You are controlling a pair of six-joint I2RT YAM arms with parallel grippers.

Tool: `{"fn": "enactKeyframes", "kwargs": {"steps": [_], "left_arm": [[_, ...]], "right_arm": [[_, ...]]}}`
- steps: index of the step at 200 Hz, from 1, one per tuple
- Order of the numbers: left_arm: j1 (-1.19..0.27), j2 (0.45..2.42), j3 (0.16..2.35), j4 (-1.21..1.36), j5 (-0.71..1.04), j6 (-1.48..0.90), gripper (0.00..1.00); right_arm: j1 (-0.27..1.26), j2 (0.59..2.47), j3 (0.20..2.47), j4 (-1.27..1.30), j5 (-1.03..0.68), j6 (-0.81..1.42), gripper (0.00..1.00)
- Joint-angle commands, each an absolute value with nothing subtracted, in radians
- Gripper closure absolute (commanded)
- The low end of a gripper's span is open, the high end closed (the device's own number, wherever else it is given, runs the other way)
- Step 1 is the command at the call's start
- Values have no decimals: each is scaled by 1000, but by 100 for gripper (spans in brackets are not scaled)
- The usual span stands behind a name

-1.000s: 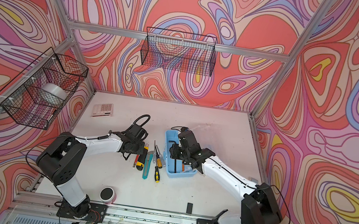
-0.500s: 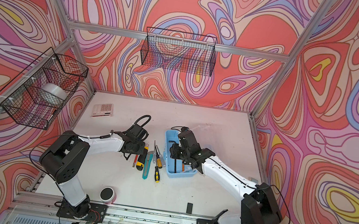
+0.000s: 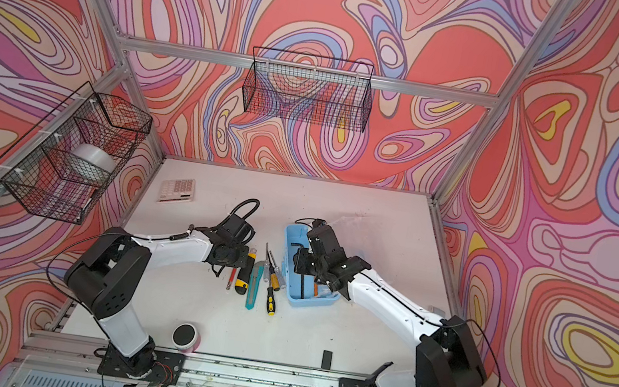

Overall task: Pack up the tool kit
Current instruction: 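Carry the red-handled hex key with the left gripper into the box and release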

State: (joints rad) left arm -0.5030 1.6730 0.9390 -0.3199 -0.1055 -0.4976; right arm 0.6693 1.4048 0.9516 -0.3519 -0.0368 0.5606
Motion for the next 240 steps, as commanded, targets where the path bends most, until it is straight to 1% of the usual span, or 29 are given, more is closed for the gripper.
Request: {"fn": "enactKeyframes", "kwargs": {"steps": [1, 23, 41, 55, 70, 101, 134, 177, 240], "left_arm": [[-498, 1583, 956, -363, -113, -495, 100], [-497, 1495, 961, -377, -54, -531, 100], [-503, 1409, 939, -297, 66, -616, 100], [-534, 1368, 938, -221, 111, -688, 100], [-592, 1366, 967, -163, 114, -745, 100], [-709, 1453, 1016, 5, 115, -861, 100], [-790, 1595, 1094, 93, 82, -906, 100], [-801, 1747, 1173, 97, 106, -943, 100], [-801, 1846, 1208, 98, 103, -969, 100]], "right_arm": [[675, 1384, 937, -345, -14, 570, 66], [675, 1363, 931, -342, -1, 576, 66], [675, 1332, 927, -342, 25, 580, 66], [673, 1303, 922, -338, 55, 581, 66], [673, 1266, 917, -332, 86, 582, 66], [672, 1204, 893, -318, 144, 584, 66], [664, 1172, 889, -340, 165, 579, 66], [658, 1155, 869, -348, 168, 581, 66], [645, 1165, 861, -335, 152, 574, 66]]}}
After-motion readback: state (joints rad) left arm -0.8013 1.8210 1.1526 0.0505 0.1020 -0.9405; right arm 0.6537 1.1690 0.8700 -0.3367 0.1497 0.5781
